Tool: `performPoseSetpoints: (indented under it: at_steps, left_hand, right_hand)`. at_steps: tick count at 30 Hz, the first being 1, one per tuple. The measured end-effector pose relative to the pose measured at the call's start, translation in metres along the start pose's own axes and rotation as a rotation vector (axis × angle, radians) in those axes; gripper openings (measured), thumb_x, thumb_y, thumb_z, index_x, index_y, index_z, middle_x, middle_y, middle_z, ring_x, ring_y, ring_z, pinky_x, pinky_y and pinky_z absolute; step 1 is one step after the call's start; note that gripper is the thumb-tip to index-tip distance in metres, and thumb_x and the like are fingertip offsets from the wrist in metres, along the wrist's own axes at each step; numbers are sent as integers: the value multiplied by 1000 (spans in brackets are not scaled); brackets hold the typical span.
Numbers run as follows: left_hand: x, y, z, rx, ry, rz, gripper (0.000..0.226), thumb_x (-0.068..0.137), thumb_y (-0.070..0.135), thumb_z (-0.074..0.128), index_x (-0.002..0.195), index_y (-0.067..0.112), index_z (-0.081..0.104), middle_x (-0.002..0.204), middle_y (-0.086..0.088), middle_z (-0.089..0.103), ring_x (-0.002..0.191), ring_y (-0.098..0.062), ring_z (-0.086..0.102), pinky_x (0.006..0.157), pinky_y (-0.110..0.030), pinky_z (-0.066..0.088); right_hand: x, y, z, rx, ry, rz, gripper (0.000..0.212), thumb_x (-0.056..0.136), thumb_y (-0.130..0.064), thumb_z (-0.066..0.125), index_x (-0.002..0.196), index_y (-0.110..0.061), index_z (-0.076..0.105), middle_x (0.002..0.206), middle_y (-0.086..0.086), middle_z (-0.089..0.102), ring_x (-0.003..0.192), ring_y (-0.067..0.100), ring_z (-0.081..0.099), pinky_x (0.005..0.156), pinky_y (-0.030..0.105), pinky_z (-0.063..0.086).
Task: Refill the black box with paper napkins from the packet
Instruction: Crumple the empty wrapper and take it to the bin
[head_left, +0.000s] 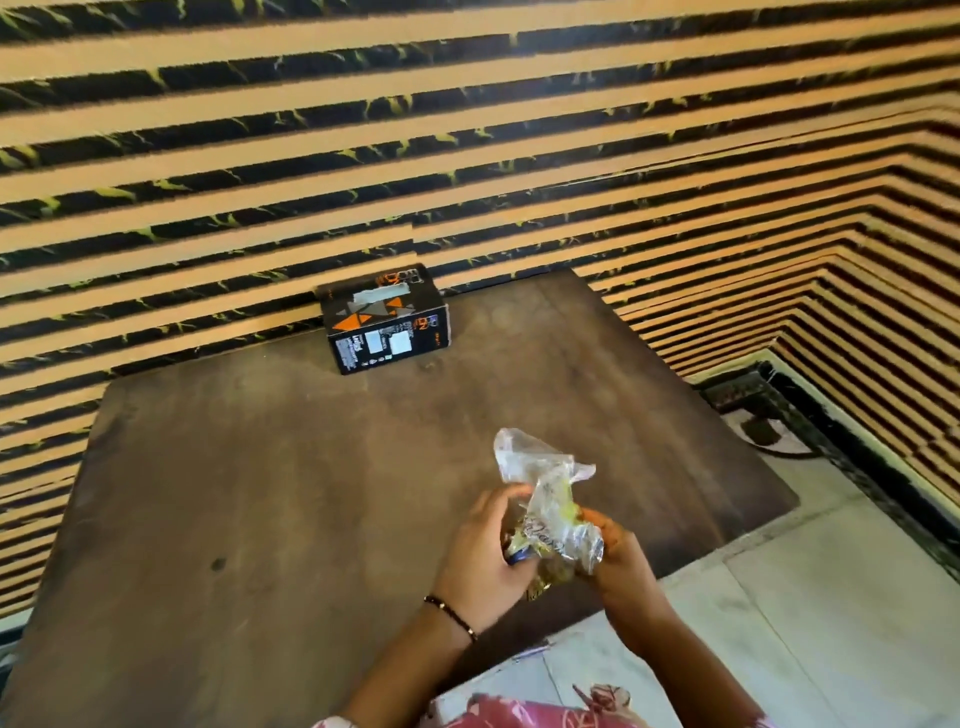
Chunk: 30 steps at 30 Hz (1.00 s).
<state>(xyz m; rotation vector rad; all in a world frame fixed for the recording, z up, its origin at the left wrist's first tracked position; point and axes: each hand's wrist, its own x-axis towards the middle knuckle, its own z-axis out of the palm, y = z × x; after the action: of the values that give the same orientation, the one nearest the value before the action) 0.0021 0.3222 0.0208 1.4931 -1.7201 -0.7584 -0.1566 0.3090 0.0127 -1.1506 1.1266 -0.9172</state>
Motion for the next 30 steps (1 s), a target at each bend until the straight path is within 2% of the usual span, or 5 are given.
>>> performPoseSetpoints:
  at_steps: [9, 13, 17, 26, 30]
  left_hand:
    - [-21, 83, 113, -280, -54, -159, 33, 74, -13, 63, 96, 11, 64, 103, 12, 54, 90, 2, 55, 77, 2, 37]
    - [-35, 117, 160, -348, -137, -155, 54, 69, -6, 68, 94, 41, 54, 117, 11, 45, 112, -15, 50, 96, -27, 44]
    - [-39, 143, 206, -325, -190, -90, 25, 56, 25, 65, 79, 36, 63, 121, 7, 53, 120, -11, 50, 106, -40, 38]
    - [-3, 179, 270, -262, -295, 51, 50, 65, 12, 82, 101, 27, 51, 82, 7, 63, 77, -3, 60, 71, -12, 46]
    - [36, 188, 296, -292, -277, 41, 49, 63, 18, 81, 99, 35, 53, 69, 10, 51, 66, -3, 52, 61, -12, 43]
  right_hand:
    - [-68, 17, -129, 212, -52, 58, 44, 76, 12, 63, 115, -6, 55, 104, 22, 66, 92, 32, 65, 78, 45, 53]
    - [-111, 14, -177, 271, 8, 23, 24, 67, -5, 67, 91, -5, 65, 85, 15, 68, 80, 29, 63, 72, 42, 50]
    - [-143, 18, -220, 326, 170, -7, 29, 57, -7, 70, 86, -9, 66, 70, 2, 70, 67, 17, 64, 61, 31, 53]
    - [-150, 25, -282, 331, 422, -52, 29, 67, 8, 64, 82, -16, 72, 77, 4, 73, 74, 20, 66, 60, 28, 55]
    - [-120, 27, -316, 249, 496, -25, 32, 79, 5, 62, 108, -5, 53, 100, 15, 61, 80, 26, 60, 63, 31, 53]
